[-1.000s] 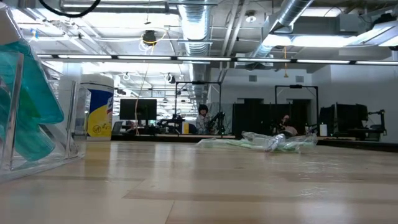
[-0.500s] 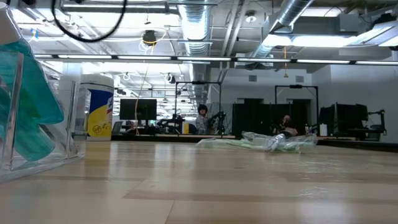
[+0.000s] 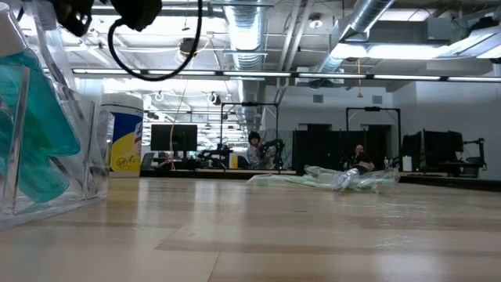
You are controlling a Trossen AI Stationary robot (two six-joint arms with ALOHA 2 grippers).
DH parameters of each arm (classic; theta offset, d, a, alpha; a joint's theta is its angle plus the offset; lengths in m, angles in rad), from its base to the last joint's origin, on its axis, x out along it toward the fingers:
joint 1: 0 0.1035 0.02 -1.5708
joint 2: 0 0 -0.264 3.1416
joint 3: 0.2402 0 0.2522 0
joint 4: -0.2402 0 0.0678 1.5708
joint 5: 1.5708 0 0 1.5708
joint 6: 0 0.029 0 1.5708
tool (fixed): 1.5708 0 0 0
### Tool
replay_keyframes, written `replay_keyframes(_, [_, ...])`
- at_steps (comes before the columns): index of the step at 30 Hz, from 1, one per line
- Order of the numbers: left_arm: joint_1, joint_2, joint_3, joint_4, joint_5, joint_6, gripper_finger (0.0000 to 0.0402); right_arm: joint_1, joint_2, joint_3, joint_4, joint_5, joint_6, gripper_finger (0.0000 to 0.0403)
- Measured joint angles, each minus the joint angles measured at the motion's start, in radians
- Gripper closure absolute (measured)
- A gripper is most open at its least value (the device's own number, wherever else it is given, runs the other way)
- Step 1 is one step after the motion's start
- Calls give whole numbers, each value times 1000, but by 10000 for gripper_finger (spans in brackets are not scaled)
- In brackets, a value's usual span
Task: Pick & Place toothbrushing station
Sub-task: Put the purple toothbrush into the transparent organizer
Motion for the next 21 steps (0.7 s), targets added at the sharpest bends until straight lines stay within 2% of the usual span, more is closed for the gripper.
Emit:
replay_keyframes(3, [0,24,0,9,16,27,387,0,0,0,0,0,0,285])
replay_keyframes(6, [-4,33,0,15,16,66,357,0,0,0,0,0,0,285])
replay_keyframes(15, [-4,-31,0,32,23,97,219,0,0,0,0,0,-18,285])
replay_keyframes(21, [-4,-140,0,32,25,12,140,-2,0,0,11,0,-23,285])
